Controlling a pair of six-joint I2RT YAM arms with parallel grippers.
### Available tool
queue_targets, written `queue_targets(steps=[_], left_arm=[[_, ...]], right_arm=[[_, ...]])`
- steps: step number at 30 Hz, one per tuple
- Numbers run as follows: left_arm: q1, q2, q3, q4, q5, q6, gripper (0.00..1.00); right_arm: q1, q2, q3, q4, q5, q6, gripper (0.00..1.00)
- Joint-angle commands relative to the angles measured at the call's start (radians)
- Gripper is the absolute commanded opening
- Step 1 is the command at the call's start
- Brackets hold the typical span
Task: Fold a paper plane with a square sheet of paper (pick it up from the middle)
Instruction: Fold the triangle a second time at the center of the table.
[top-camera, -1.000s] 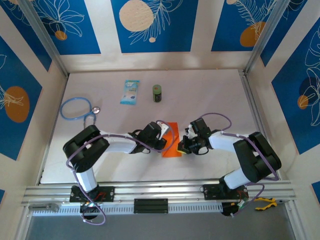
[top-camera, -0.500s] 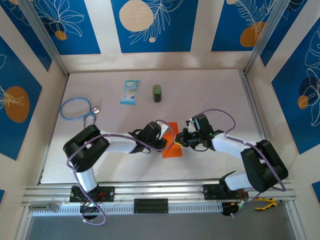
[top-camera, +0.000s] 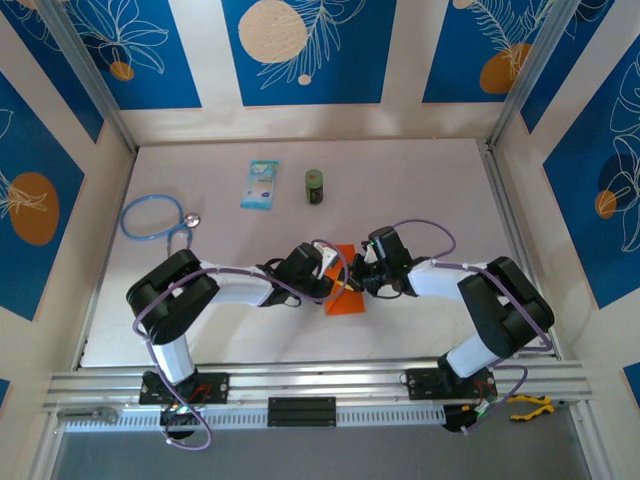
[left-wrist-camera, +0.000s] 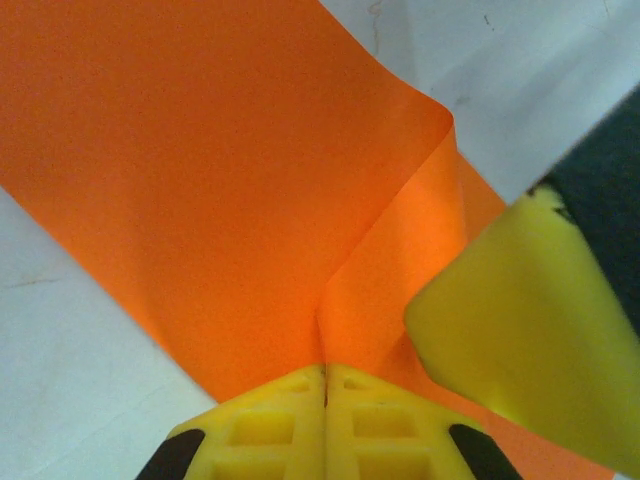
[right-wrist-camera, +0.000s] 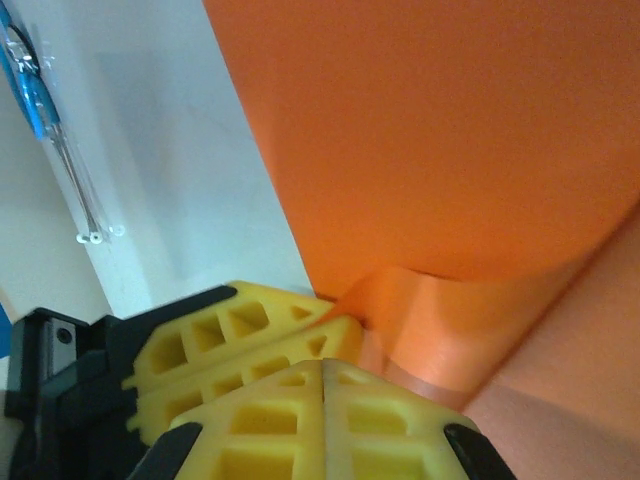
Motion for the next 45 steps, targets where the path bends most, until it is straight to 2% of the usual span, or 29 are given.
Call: queue_targets(steps=[1, 9, 16, 22, 26, 36, 45], left_arm=[[0.016, 0.023, 0.009, -0.049, 0.004, 0.008, 0.01], [0.019, 0.029, 0.013, -0.052, 0.010, 0.010, 0.01], [0.022, 0.031, 0.015, -0.056, 0.012, 0.011, 0.01], [0.022, 0.029, 0.016, -0.062, 0.012, 0.013, 0.01], [0.024, 0.030, 0.017, -0.061, 0.016, 0.011, 0.01], [0.024, 0.029, 0.015, -0.062, 0.021, 0.013, 0.01], [0.025, 0.024, 0.017, -0.070, 0.018, 0.018, 0.01]], right_arm=[[0.008, 0.028, 0.017, 0.004, -0.011, 0.012, 0.00], [-0.003, 0.068, -0.048, 0.002, 0.033, 0.021, 0.00], [-0.025, 0.066, -0.097, 0.044, 0.011, 0.031, 0.00], [-0.050, -0.046, -0.006, -0.073, 0.006, -0.043, 0.00], [-0.076, -0.008, 0.029, -0.102, -0.011, -0.067, 0.00], [-0.118, 0.098, -0.080, 0.047, -0.001, 0.014, 0.00], [-0.123, 0.001, -0.021, -0.015, -0.010, -0.045, 0.00]])
